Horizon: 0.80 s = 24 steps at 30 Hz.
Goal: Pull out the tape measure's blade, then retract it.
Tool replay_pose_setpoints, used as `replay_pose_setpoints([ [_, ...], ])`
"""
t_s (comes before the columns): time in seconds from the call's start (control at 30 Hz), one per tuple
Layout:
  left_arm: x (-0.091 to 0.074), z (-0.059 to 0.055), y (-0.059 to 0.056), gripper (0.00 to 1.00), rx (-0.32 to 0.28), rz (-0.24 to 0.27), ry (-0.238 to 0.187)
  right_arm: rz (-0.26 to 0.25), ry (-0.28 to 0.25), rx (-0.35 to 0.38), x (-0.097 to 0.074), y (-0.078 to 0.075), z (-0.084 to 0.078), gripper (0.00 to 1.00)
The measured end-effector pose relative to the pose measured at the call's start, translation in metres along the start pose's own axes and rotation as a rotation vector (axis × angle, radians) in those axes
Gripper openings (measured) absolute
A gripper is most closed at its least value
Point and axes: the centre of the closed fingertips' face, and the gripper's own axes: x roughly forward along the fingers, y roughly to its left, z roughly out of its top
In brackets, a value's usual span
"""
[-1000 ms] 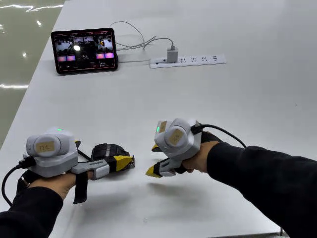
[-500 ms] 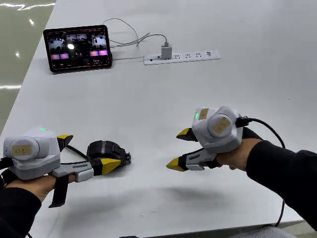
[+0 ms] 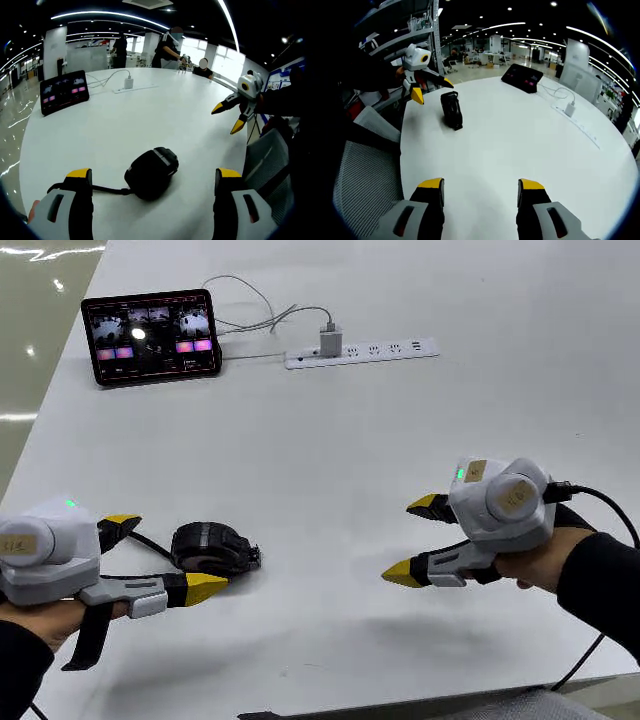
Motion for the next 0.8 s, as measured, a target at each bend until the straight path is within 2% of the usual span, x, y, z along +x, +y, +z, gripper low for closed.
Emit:
replay_pose_setpoints([
  [0.2, -0.003, -0.001, 0.004, 0.99, -0.002, 0.004, -0.005, -0.032, -0.014, 0.043, -0.017, -0.009, -0.018, 0.60],
  [0.3, -0.004, -0.004, 0.005, 0.99, -0.001, 0.001, 0.008, -0.051, -0.020, 0.074, -0.026, -0.014, -0.027, 0.64],
  [0.37, -0.006, -0.004, 0.001, 0.99, -0.016, -0.032, -0.010, -0.069, -0.020, 0.087, -0.031, -0.019, -0.035, 0.65],
  [0.43, -0.008, -0.003, 0.003, 0.99, -0.006, -0.023, -0.017, -0.083, -0.020, 0.100, -0.038, -0.022, -0.040, 0.66],
  [0.63, -0.013, -0.007, 0.004, 0.99, -0.009, -0.025, 0.004, -0.106, -0.024, 0.144, -0.057, -0.029, -0.059, 0.72],
  [0.8, -0.017, -0.009, 0.006, 0.99, 0.026, -0.010, 0.011, -0.125, -0.017, 0.175, -0.071, -0.031, -0.075, 0.76],
])
